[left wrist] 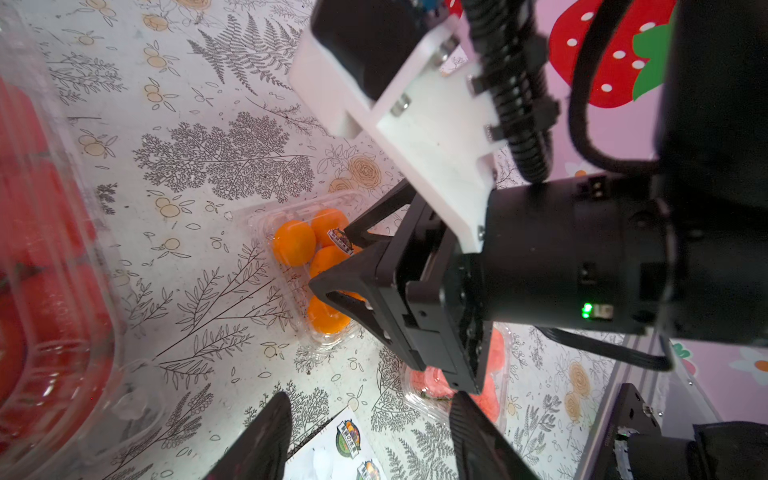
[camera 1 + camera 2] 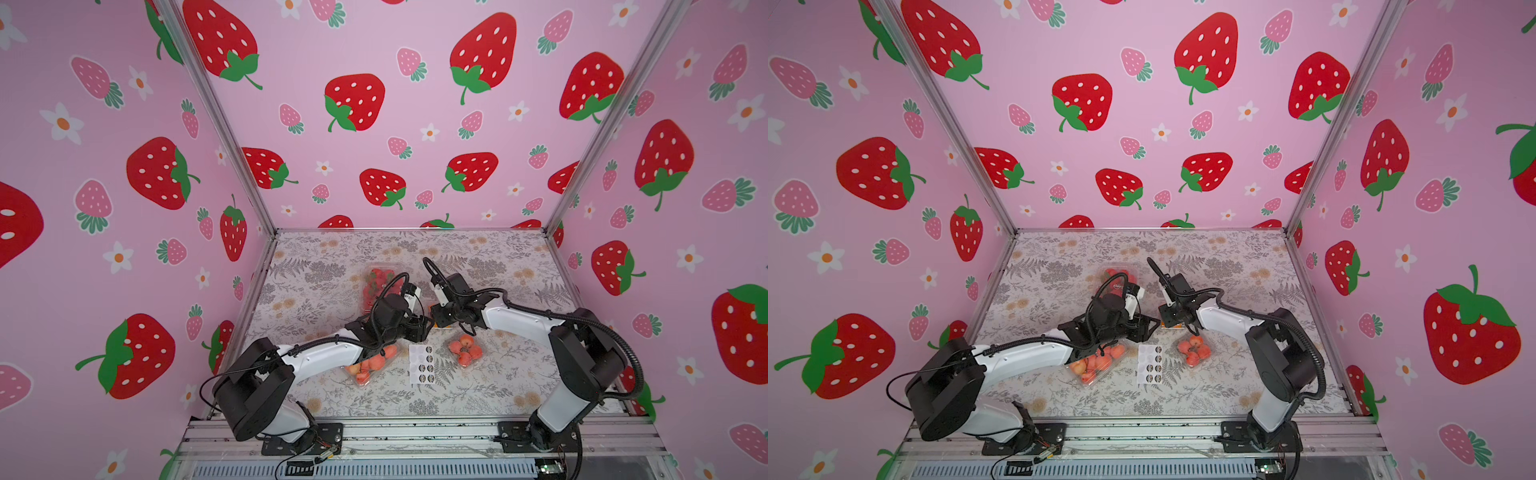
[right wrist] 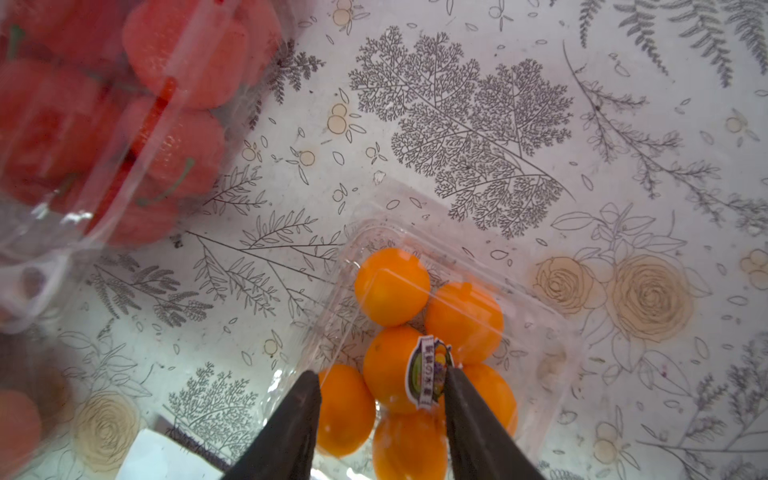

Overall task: Label fruit boxes
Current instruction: Stick the label on the fruit box.

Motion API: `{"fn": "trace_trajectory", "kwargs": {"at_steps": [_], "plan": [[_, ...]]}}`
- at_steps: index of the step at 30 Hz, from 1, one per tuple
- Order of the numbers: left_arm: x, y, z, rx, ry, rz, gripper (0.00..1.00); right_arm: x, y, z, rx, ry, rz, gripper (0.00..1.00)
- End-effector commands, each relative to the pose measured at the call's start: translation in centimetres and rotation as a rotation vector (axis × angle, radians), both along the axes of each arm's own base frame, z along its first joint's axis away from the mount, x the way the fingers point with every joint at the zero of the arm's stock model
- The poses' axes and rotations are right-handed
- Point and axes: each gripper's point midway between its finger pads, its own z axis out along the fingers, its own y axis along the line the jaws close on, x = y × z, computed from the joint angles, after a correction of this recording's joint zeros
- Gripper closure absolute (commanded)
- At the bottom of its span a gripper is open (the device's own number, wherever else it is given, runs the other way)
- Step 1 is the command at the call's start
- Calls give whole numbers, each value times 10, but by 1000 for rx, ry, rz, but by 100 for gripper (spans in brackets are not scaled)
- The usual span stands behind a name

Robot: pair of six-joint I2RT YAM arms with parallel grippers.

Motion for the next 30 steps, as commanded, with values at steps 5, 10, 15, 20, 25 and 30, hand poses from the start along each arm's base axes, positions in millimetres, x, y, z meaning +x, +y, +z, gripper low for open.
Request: {"fn": "trace_trajectory", "kwargs": {"at_steps": [5, 10, 15, 20, 25, 30], "plan": [[31, -18, 17, -37, -49, 44, 59, 1, -19, 40, 167, -52, -36, 56], [54, -41, 11, -22, -33, 42, 72, 2, -23, 37, 230, -24, -32, 94], [79, -61, -11, 49, 6, 55, 92, 8, -21, 21, 285, 47, -38, 100], [85, -69, -35, 80, 53, 54, 100, 8, -14, 14, 414, 134, 3, 100], [80, -62, -54, 62, 100, 68, 100, 9, -19, -1, 442, 189, -19, 100], [79, -62, -70, 111, 125, 65, 100, 8, -20, -11, 438, 209, -27, 100]]}}
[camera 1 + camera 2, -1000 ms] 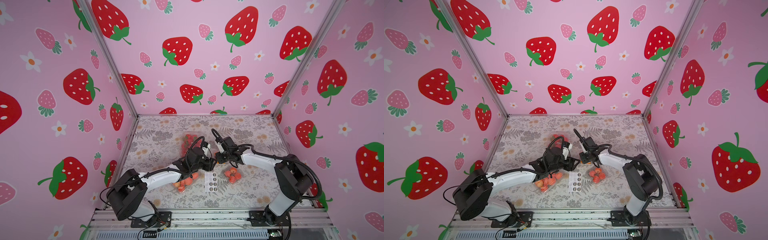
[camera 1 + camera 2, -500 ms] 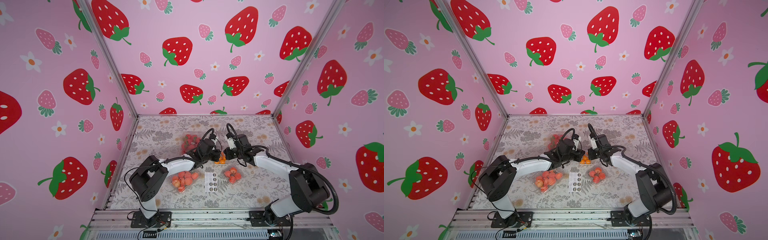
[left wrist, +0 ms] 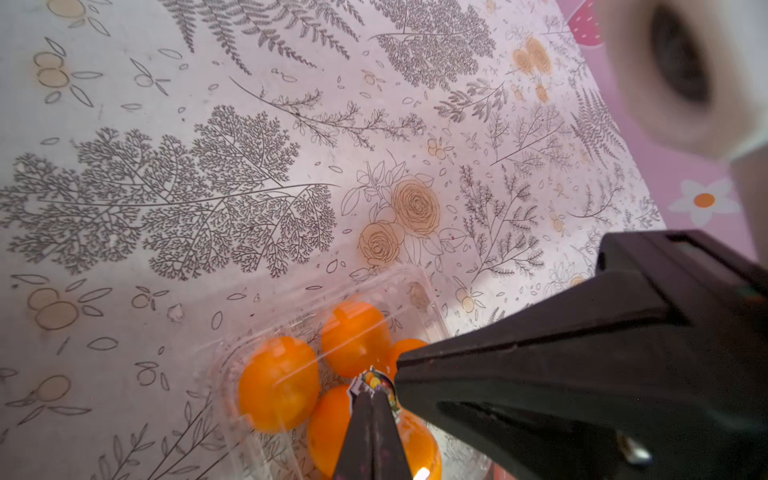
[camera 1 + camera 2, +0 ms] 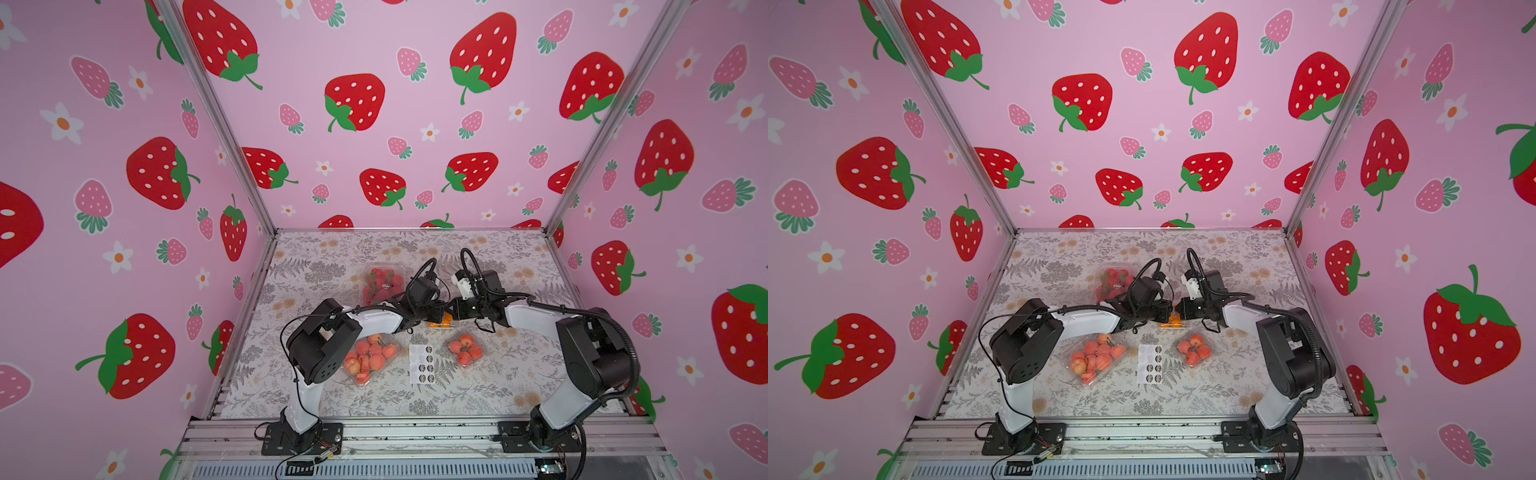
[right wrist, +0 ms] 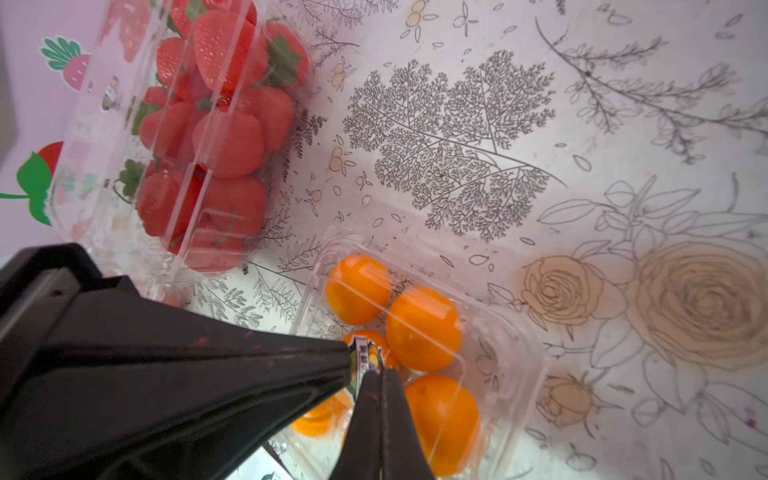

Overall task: Label fruit boxes
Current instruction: Stick the label on the fruit box.

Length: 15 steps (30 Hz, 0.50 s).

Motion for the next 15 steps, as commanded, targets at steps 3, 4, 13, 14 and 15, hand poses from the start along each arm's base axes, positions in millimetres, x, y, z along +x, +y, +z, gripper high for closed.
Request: {"fn": "trace_trajectory", "kwargs": {"at_steps": [3, 4, 13, 14, 15], "plan": [[0, 9, -22, 74, 31, 41, 100, -7, 0, -10, 14, 33, 3, 100], [-2, 11, -24, 90, 29, 48, 100, -6, 1, -10, 19, 34, 4, 100], [-20, 17, -34, 173, 34, 51, 100, -13, 3, -21, 29, 77, 9, 100], [-20, 17, -31, 164, 28, 54, 100, -14, 3, -24, 25, 83, 8, 100], [-21, 18, -28, 160, 24, 56, 100, -14, 2, -25, 20, 85, 5, 100]]}}
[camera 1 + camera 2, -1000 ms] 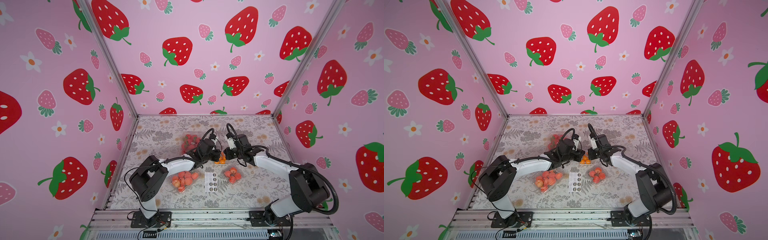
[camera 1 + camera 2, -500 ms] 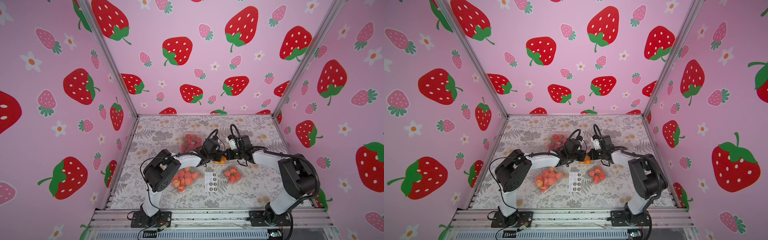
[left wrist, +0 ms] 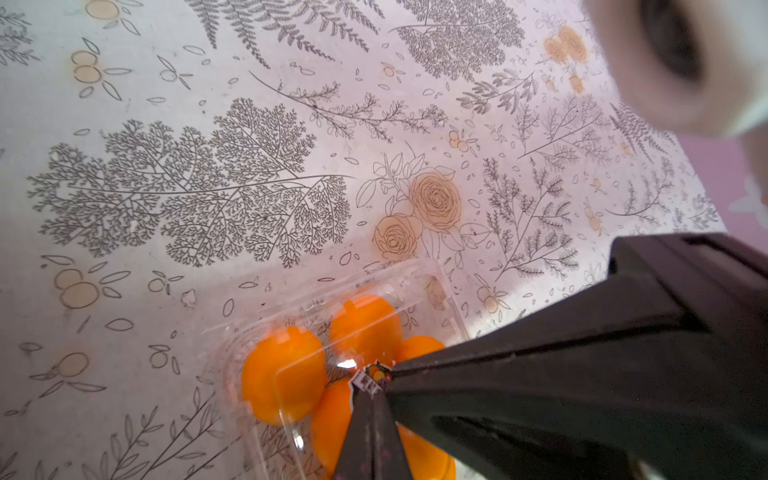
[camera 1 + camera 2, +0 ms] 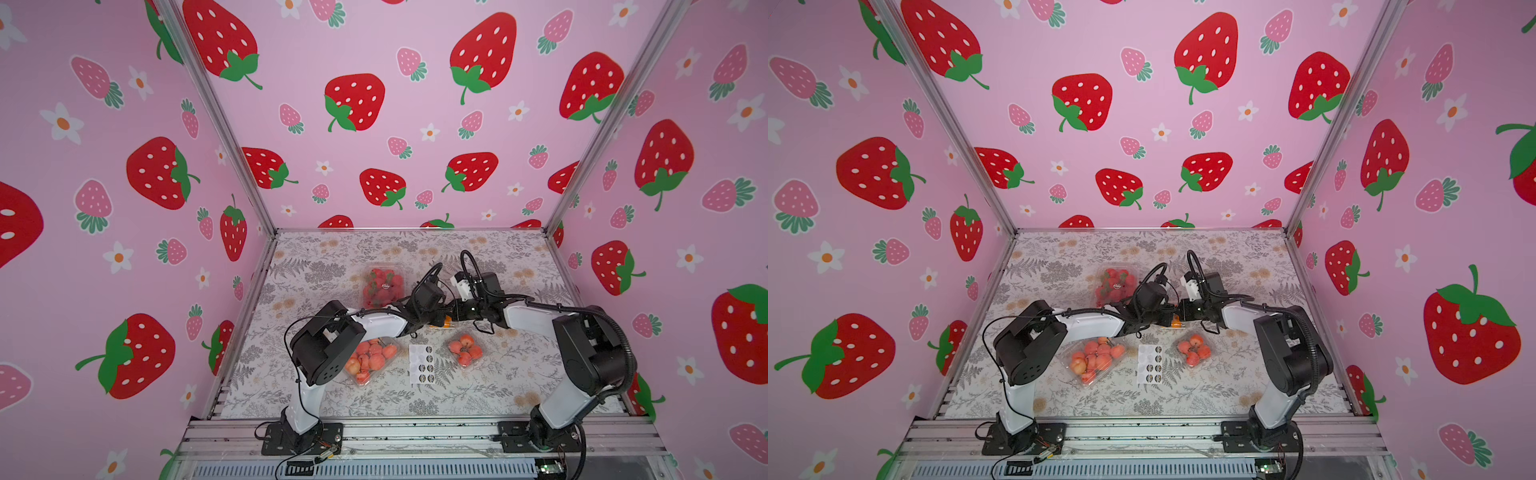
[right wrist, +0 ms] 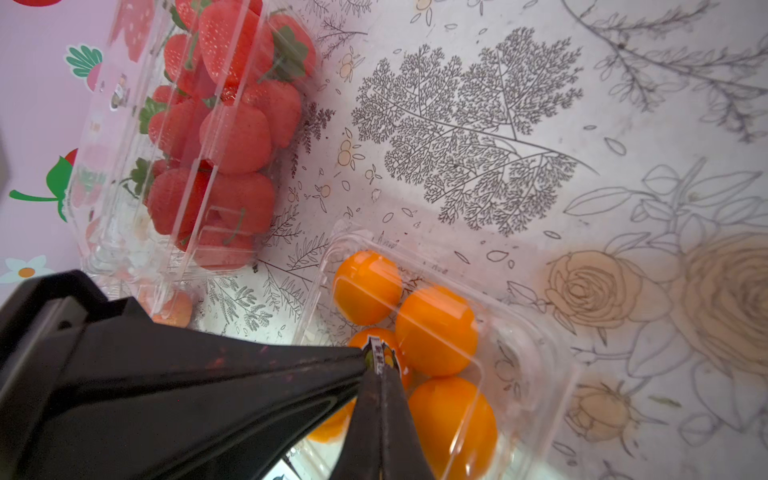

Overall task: Label fruit boxes
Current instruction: Stick the label on the fruit box.

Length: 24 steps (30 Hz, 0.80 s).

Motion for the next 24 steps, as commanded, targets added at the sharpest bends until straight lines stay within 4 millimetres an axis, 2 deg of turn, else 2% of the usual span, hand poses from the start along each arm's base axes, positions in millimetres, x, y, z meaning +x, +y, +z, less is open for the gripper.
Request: {"fn": "trace_trajectory", "kwargs": {"at_steps": [1, 4, 9, 13, 17, 22, 23, 24], "plan": [[-15, 18, -16, 77, 48, 11, 100, -9, -4, -21, -28, 57, -5, 100], [-10, 21, -9, 96, 26, 22, 100, -4, -15, -26, -101, 34, -54, 100], [-1, 27, 11, 109, -22, 39, 100, 3, -29, -19, -175, -14, -113, 100], [-1, 26, 27, 83, -51, 25, 100, 5, -32, -8, -203, -59, -130, 100], [-3, 25, 46, 46, -81, 12, 100, 1, -25, 10, -222, -110, -110, 100], [-14, 37, 72, 11, -141, 16, 100, -7, -28, 31, -266, -193, -127, 100], [-18, 41, 77, 3, -155, 19, 100, -10, -29, 39, -273, -222, -131, 97], [-23, 45, 85, -12, -176, 21, 100, -16, -27, 45, -291, -252, -125, 75]]}}
